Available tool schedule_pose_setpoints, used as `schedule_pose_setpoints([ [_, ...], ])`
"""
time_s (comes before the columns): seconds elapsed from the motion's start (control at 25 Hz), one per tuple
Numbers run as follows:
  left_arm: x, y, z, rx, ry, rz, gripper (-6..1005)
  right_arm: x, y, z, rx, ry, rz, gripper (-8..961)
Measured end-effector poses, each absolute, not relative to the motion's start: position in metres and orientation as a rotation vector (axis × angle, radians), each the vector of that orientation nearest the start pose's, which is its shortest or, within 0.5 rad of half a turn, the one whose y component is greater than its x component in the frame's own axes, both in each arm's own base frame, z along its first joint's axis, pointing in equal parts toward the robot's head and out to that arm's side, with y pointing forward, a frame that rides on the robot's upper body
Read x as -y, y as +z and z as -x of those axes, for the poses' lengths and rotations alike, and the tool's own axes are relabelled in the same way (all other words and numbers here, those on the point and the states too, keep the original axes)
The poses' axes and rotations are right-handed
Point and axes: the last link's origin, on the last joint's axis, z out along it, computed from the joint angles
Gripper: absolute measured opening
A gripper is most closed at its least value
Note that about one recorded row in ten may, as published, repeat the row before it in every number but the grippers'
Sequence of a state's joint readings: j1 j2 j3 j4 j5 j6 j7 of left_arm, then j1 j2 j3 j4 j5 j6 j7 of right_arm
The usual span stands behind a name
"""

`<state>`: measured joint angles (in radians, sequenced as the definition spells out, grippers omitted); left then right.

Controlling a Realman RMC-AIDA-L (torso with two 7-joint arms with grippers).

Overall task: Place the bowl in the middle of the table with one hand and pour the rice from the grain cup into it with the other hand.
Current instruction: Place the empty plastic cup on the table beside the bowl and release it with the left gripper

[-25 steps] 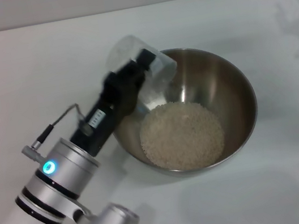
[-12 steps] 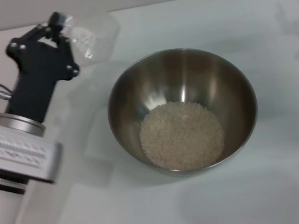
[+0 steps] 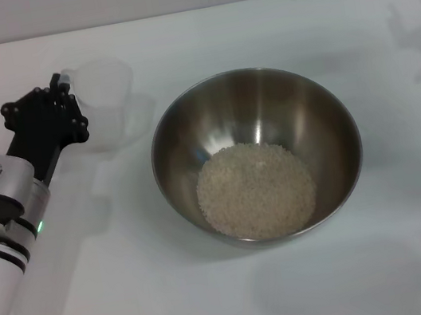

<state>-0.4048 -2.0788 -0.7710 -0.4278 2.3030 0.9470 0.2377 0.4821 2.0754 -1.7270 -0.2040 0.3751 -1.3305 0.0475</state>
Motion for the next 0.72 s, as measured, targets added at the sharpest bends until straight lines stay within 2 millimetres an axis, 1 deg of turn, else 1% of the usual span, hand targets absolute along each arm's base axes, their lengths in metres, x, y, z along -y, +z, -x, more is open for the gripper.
schedule_pose_setpoints([
  [0.2, -0.337, -0.07, 0.288, 0.429, -0.513, 1.83, 46, -0.359, 0.034, -0.288, -0.224, 0.805, 1.448, 507],
  [0.48, -0.344, -0.073, 0.292, 0.474, -0.459, 1.854, 47, -0.361, 0.035, -0.286, -0.218, 0.809, 1.449, 507],
  [0.72, -0.345, -0.075, 0.293, 0.482, -0.446, 1.861, 49, -0.363, 0.035, -0.284, -0.213, 0.813, 1.451, 507],
])
